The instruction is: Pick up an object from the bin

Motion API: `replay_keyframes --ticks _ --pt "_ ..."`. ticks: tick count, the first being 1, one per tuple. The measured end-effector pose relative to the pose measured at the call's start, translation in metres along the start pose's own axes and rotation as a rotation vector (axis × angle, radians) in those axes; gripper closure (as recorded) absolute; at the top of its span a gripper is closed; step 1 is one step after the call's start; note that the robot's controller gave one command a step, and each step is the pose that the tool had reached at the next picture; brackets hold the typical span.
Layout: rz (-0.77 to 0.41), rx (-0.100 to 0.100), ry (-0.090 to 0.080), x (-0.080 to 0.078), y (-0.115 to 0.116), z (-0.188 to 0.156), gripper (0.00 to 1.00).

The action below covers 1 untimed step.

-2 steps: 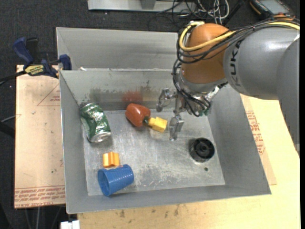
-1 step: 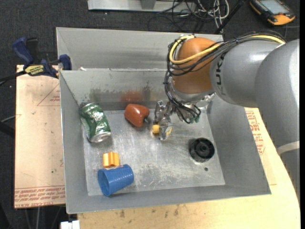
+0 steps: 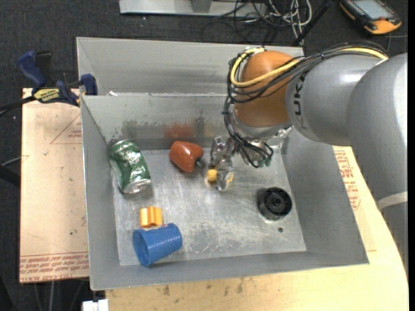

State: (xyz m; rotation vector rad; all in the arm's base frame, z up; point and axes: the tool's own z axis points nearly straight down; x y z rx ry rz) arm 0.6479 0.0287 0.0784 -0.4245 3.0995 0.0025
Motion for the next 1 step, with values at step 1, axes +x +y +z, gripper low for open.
replay_keyframes --ticks 1 --pt "0.076 0.001 0.006 -0.0045 -0.0148 -0.1464 1.00"
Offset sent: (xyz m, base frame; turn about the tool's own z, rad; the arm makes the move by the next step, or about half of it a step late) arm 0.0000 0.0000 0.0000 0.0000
